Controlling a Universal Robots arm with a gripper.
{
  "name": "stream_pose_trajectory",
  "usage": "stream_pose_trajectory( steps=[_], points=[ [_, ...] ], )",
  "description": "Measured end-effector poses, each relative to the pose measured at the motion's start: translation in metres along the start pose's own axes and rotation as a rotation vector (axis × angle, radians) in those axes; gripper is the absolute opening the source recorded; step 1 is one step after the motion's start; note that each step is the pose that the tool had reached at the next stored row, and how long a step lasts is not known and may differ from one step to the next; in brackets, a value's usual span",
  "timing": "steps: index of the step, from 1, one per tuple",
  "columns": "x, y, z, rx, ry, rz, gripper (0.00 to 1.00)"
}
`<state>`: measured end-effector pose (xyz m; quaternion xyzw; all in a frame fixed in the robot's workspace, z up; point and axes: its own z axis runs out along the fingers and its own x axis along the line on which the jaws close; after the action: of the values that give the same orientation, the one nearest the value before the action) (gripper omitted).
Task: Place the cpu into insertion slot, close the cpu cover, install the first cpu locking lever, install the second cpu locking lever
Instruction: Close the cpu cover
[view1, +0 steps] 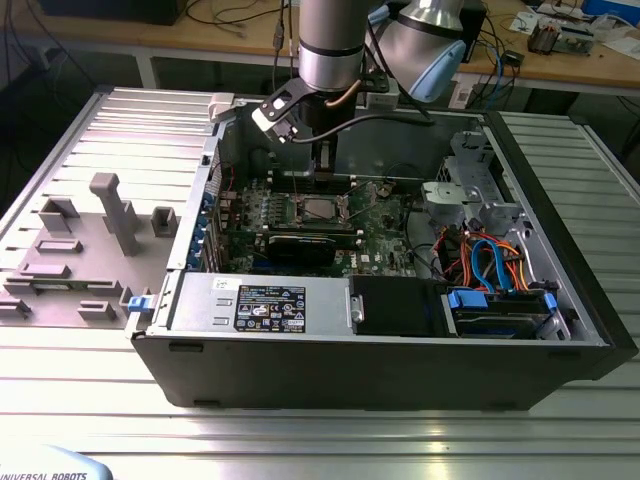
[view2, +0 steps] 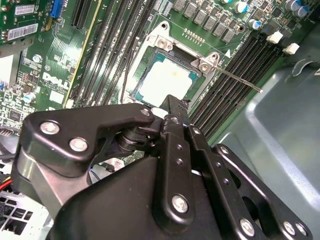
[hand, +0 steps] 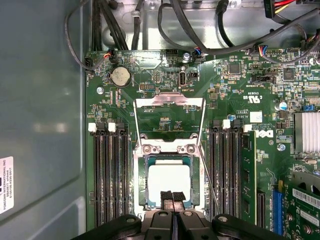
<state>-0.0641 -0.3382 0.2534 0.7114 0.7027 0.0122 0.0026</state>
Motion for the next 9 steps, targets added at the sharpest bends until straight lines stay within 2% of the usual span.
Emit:
stream_pose_trajectory(
  steps=[3, 9],
  points=[
    [0.0004, 0.0034, 0.0000, 0.0004, 0.0001, -0.010, 0.11],
    [0.0006, 0.0036, -0.0014, 0.0004, 0.0001, -0.010, 0.11]
  ],
)
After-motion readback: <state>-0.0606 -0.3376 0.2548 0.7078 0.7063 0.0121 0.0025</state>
